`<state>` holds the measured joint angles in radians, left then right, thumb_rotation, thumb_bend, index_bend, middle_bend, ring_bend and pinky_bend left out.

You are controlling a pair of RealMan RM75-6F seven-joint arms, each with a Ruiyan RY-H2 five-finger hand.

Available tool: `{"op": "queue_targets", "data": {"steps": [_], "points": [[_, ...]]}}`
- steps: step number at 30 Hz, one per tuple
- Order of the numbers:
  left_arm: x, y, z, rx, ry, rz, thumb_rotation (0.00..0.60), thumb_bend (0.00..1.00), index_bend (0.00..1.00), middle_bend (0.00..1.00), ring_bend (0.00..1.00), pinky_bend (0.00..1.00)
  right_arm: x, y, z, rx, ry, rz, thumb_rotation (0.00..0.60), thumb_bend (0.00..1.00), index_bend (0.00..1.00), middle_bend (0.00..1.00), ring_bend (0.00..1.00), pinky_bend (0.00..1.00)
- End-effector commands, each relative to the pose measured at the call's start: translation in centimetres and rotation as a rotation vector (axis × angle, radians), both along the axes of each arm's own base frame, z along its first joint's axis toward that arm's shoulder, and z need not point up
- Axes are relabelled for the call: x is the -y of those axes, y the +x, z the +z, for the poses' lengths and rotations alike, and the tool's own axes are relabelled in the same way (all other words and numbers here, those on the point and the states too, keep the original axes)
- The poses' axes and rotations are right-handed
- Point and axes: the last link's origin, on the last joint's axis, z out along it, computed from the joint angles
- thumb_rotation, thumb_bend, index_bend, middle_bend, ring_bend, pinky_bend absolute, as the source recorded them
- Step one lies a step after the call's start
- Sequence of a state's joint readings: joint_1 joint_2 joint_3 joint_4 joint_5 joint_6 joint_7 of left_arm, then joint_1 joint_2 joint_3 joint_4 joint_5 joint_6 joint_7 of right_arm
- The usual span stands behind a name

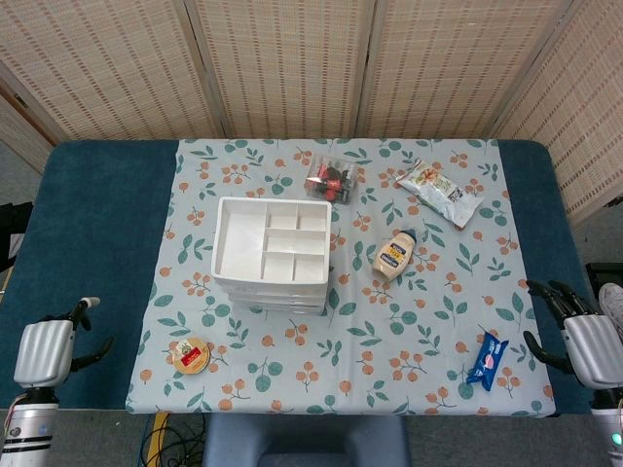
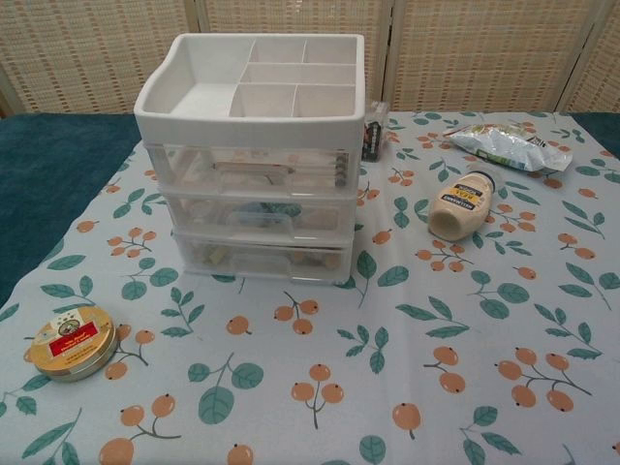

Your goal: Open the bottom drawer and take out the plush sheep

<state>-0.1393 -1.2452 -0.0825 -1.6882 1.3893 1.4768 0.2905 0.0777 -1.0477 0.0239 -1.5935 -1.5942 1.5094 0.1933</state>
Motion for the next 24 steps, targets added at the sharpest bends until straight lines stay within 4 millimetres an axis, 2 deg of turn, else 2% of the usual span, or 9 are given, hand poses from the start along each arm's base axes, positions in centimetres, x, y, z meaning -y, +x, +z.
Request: {"op": "queue_targets", "data": {"steps": [1,3,9,12,14,15,18,21,24], "points": [[-0.1,0.0,-0.2,-0.002,-0.008,0.001,0.6,0.22,0.29,0.55,0.63,0.56,0.0,0.0,-0.1,-0.001,0.002,-0.001,0.6,0.37,0.12,0.27,0.18,0.25],[-0.2,0.1,-0.3,-0.002,-0.011,-0.003,0.6,0.22,0.29,0.55,0.61,0.56,-0.1,0.0,-0.1,0.001,0.002,-0.002,0.6,0.37,0.12,0.27,0.18,0.25],[-0.2,0.6,-0.4,0.016,-0.01,-0.027,0.6,0.22,0.29,0.54,0.66,0.56,-0.2,0.0,0.2,-0.003,-0.009,0.0,0.6,0.37,0.12,0.27,0.18,0.25],[-0.4,1.1,-0.7,0.039,-0.03,-0.048,0.6,0.22,0.3,0.54,0.6,0.56,-0.2,0.1,0.6,-0.008,-0.027,0.005,0.6,0.37,0.12,0.27,0.18,0.25],[-0.5,1.7,-0.9,0.06,-0.042,-0.075,0.6,0.22,0.3,0.54,0.63,0.57,-0.2,0.1,0.9,-0.012,-0.036,0.009,0.6,0.37,0.12,0.27,0.18,0.25],[-0.7,2.1,-1.0,0.078,-0.048,-0.095,0.6,0.22,0.31,0.54,0.67,0.6,-0.2,0.1,1.1,-0.014,-0.043,0.012,0.6,0.37,0.12,0.27,0.18,0.25],[-1.0,3.2,-1.4,0.135,-0.067,-0.144,0.6,0.22,0.33,0.62,0.58,0.73,-0.1,0.3,1.5,-0.016,-0.061,0.021,0.6,0.37,0.12,0.27,0.18,0.25],[-1.3,4.4,-2.1,0.181,-0.116,-0.191,0.6,0.22,0.36,0.72,0.68,0.88,0.0,0.4,1.8,-0.018,-0.071,0.027,0.6,0.37,0.12,0.26,0.18,0.25],[-1.6,5.4,-2.9,0.22,-0.192,-0.218,0.6,0.22,0.39,0.83,0.79,0.97,0.2,0.4,1.9,-0.016,-0.079,0.031,0.6,0.37,0.12,0.26,0.18,0.25]]}}
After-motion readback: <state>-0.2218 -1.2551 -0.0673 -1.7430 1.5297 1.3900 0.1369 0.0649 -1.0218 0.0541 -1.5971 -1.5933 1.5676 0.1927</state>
